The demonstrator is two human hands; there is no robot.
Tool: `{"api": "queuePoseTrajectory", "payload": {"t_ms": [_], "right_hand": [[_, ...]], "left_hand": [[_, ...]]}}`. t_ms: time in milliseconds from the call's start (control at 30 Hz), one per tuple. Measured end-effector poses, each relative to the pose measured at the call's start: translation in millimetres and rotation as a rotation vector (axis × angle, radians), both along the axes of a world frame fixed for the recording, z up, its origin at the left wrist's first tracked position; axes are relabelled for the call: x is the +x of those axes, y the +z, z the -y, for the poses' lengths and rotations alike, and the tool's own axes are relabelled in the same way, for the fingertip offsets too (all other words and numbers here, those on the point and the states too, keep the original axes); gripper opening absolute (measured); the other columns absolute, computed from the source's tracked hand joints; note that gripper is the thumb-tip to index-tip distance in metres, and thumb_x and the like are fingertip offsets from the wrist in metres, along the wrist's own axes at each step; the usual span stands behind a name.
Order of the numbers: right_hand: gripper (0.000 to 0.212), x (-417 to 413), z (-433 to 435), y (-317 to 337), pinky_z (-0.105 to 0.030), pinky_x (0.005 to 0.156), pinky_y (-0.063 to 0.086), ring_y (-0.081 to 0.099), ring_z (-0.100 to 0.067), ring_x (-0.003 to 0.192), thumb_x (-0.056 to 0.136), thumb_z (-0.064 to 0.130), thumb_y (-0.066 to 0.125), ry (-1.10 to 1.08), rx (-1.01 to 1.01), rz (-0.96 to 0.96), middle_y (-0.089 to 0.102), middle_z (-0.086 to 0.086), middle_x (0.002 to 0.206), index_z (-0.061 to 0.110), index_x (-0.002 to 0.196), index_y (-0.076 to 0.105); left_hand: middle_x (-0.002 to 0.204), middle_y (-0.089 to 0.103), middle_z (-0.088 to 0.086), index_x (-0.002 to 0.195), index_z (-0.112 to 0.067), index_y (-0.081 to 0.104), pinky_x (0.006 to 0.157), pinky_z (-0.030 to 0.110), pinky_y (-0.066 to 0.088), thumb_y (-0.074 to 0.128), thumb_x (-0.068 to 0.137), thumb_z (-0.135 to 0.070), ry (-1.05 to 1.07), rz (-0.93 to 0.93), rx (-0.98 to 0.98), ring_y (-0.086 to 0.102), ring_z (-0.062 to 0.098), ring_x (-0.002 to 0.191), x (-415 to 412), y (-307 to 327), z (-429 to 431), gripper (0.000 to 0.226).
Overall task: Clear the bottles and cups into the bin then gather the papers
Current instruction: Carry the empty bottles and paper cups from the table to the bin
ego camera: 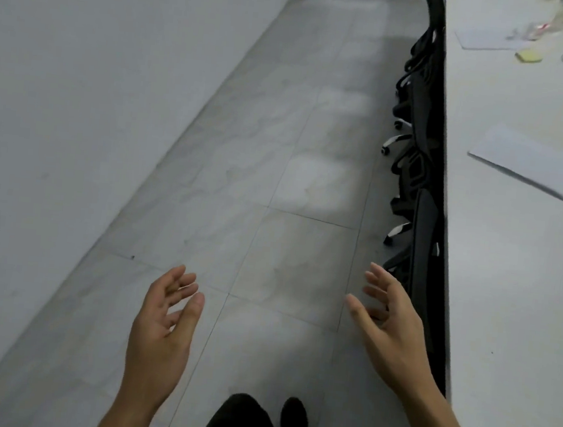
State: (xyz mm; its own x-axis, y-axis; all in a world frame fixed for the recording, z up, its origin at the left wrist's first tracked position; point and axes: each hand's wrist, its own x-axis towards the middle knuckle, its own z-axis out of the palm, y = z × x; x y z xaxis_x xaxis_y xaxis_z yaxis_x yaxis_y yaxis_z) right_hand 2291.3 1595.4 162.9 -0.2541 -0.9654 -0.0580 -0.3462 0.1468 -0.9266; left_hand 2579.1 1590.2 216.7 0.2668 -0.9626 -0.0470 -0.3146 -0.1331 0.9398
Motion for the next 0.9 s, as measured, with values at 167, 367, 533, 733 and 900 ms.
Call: {"api": "queuePoseTrajectory", "payload": {"t_ms": [167,367,533,733,900], "right_hand": [[0.06,-15,80,-4,-0.027,0.092,0.053,0.054,0.003,0.119,0.088,0.033,0.07,-0.215,0.025,-0.005,0.054,0.017,0.134,0.036,0.142,0.044],[0.059,-36,140,-11,-0.026,0.094,0.051,0.053,0.004,0.12,0.089,0.033,0.07,-0.596,0.114,-0.012,0.053,0.022,0.132,0.04,0.141,0.043],[0.059,-54,152,3,-0.024,0.09,0.049,0.056,0.004,0.117,0.089,0.033,0.071,-1.01,0.104,0.023,0.056,0.023,0.132,0.038,0.142,0.045],[0.055,-73,142,-3,-0.025,0.091,0.051,0.058,0.005,0.115,0.088,0.028,0.072,-1.392,0.078,0.095,0.058,0.024,0.128,0.04,0.137,0.048],[0.057,-139,142,-23,-0.017,0.086,0.045,0.056,0.004,0.115,0.09,0.026,0.071,-1.502,0.08,0.136,0.057,0.021,0.13,0.033,0.141,0.046]], "left_hand": [[0.115,0.066,-0.022,0.119,-0.037,0.056,0.086,0.023,0.047,0.064,0.091,-0.011,-0.201,-0.056,0.057,0.064,0.003,0.109,-27,-25,131,0.039],[0.114,0.067,-0.015,0.12,-0.037,0.055,0.085,0.021,0.048,0.063,0.093,-0.012,-0.614,-0.064,0.121,0.063,0.003,0.11,-93,-41,292,0.038],[0.117,0.065,-0.014,0.128,-0.031,0.054,0.087,0.023,0.049,0.062,0.094,-0.016,-1.009,-0.028,0.111,0.061,0.0,0.111,-186,-31,389,0.039],[0.118,0.064,-0.011,0.128,-0.032,0.052,0.084,0.022,0.05,0.06,0.095,-0.016,-1.332,-0.023,0.121,0.061,-0.001,0.11,-304,-28,417,0.038],[0.117,0.065,-0.009,0.128,-0.029,0.053,0.081,0.011,0.05,0.062,0.094,-0.016,-1.455,0.015,0.117,0.062,0.001,0.109,-404,-45,416,0.038]]}}
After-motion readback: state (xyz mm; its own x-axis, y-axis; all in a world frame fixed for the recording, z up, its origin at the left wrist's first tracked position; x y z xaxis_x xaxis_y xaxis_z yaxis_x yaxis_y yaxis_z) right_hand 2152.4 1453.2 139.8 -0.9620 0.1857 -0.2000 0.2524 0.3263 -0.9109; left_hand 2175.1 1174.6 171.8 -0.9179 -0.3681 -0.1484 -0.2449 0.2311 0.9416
